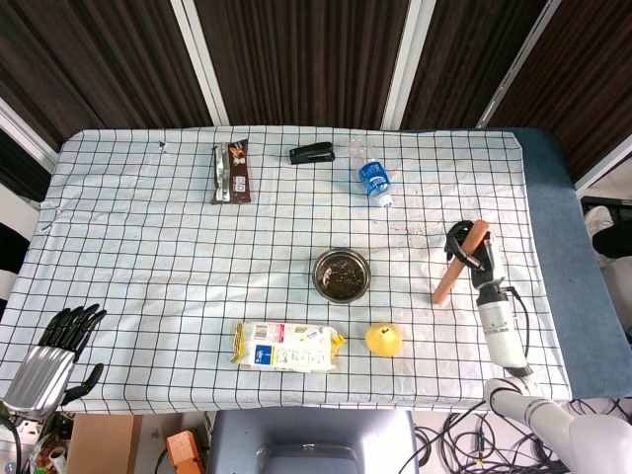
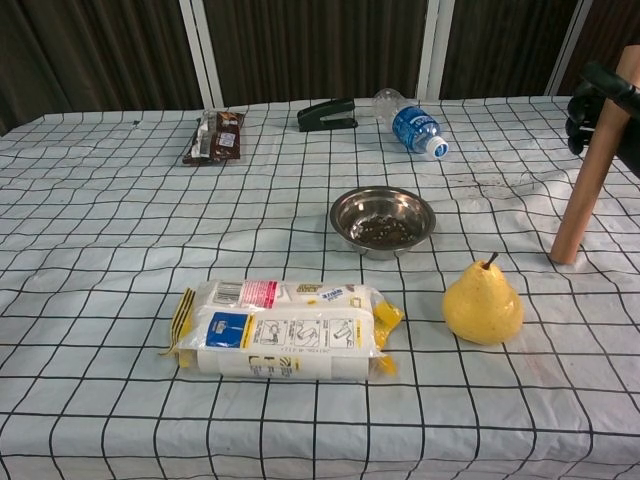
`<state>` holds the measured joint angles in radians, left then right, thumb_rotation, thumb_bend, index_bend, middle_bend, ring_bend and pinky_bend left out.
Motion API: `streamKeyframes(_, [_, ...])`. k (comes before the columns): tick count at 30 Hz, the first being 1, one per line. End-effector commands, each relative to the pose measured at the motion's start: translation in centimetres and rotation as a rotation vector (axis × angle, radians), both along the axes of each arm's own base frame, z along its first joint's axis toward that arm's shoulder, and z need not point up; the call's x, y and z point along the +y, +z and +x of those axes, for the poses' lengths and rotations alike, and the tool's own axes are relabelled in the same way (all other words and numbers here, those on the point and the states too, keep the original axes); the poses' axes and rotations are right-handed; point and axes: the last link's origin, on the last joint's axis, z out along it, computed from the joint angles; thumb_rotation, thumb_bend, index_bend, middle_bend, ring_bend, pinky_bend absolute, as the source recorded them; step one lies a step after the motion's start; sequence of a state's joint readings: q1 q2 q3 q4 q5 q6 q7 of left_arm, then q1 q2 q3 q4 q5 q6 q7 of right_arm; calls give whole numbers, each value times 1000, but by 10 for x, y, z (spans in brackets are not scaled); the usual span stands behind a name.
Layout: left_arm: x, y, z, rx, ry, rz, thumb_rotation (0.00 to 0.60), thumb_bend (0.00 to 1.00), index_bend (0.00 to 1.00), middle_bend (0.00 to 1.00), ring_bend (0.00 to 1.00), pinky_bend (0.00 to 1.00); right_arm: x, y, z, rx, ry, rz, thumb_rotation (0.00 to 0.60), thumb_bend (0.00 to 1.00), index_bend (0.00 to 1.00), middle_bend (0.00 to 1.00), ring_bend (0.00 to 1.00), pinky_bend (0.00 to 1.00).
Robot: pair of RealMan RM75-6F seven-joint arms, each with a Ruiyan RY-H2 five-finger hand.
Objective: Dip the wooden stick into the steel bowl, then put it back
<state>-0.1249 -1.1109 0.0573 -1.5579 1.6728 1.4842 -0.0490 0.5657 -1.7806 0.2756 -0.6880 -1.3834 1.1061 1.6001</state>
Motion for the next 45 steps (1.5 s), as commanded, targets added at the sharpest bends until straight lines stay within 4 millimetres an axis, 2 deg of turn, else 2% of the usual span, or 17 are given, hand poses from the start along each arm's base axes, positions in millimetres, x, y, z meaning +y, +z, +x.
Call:
streamKeyframes(1, [0, 0, 0, 0, 0, -1, 600, 395, 0, 46, 0, 0, 0, 0, -1, 3, -11, -19, 494, 144, 915, 825, 743, 763])
streamKeyframes(4, [0, -1, 0, 1, -1, -1, 600, 396, 0, 46, 0, 0, -1, 0, 0, 4, -8, -19, 533, 236, 1000, 914, 817, 828])
streamKeyframes(9, [0, -1, 0, 2, 0, -1, 600, 395, 0, 46, 0, 0, 0, -1, 3, -9, 3, -6, 600, 445, 1000, 988, 891, 918])
streamKeyframes(11, [0, 0, 0, 1, 0, -1, 600, 396, 0, 46, 0, 0, 1, -2, 5, -24, 12, -3, 600, 514, 1000, 1000, 923, 954])
streamKeyframes(17, [1, 0, 0, 0, 0, -1, 600, 396, 0, 46, 0, 0, 3, 0, 14, -72, 47, -15, 600, 584, 1000, 1000, 996, 1000])
streamKeyframes(21, [1, 0, 0, 2, 1, -1, 600, 396, 0, 46, 0, 0, 3, 4, 27, -124, 83, -68, 600, 639, 1000, 1000, 1000, 1000])
streamKeyframes(24, [1, -1, 0, 5, 3, -5, 600, 395, 0, 46, 0, 0, 1, 6, 48, -104, 142, -125, 600, 660, 1000, 1000, 1000, 1000])
streamKeyframes(27, [1, -2, 0, 6, 4, -6, 600, 395, 0, 46, 0, 0, -2, 4, 78, -3, 221, -196, 600, 660, 1000, 1000, 1000, 1000])
streamKeyframes(31, [3, -1, 0, 2, 8, -6, 600, 396, 0, 46, 0, 0, -1, -9, 127, 160, 368, -261, 600, 661, 1000, 1000, 1000, 1000])
streamKeyframes(37, [4, 0, -2, -1, 13, -8, 600, 395, 0, 46, 0, 0, -1, -34, 184, 232, 485, -274, 600, 667, 1000, 1000, 1000, 1000])
streamKeyframes(41, [5, 0, -3, -5, 17, -11, 600, 395, 0, 46, 0, 0, -2, -49, 209, 240, 519, -251, 600, 670, 1000, 1000, 1000, 1000])
streamKeyframes(45, [7, 1, -4, -8, 23, -18, 600, 395, 0, 46, 0, 0, -3, -64, 225, 240, 531, -219, 600, 673, 1000, 1000, 1000, 1000])
